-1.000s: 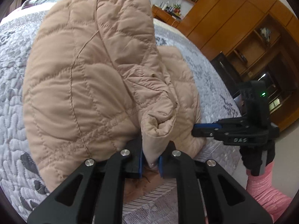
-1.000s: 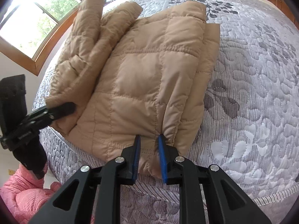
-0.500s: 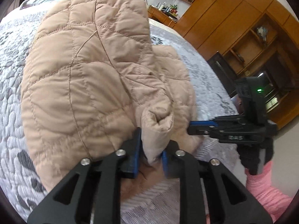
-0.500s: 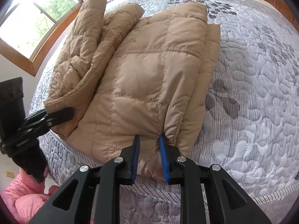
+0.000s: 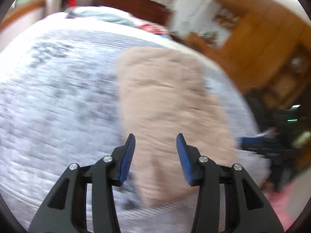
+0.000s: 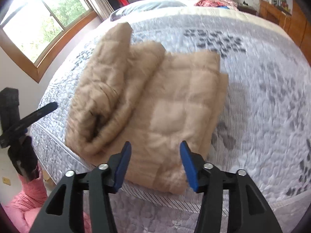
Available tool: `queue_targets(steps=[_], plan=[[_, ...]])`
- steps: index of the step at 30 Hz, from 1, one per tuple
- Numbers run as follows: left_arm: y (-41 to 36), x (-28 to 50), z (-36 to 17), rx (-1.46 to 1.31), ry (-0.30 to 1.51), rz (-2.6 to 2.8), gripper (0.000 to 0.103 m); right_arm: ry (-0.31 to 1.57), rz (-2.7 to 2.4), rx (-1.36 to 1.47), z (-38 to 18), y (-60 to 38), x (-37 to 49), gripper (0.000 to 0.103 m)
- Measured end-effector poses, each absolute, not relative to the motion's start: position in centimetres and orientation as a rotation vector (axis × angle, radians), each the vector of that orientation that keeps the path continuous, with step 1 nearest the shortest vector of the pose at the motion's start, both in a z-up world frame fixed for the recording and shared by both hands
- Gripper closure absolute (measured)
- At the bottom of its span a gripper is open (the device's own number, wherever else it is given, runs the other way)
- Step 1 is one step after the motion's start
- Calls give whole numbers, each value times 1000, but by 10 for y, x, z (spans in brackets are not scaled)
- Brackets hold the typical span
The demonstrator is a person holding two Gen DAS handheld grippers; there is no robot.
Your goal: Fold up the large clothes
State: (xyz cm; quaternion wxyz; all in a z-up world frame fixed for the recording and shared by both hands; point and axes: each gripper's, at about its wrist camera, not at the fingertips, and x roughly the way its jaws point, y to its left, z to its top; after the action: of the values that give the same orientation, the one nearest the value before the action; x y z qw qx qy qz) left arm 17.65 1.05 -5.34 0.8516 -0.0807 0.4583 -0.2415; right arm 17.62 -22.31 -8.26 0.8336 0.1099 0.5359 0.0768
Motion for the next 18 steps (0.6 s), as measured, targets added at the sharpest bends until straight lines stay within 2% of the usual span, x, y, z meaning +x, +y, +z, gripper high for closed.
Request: queue_targets(steps=[8, 18], plan=[[2, 210, -67, -116, 1010, -424, 60, 1158, 253, 293, -62, -192, 220, 23], [18, 210, -85, -155, 1049, -393, 60, 1293, 278, 436, -107, -190, 279, 21]])
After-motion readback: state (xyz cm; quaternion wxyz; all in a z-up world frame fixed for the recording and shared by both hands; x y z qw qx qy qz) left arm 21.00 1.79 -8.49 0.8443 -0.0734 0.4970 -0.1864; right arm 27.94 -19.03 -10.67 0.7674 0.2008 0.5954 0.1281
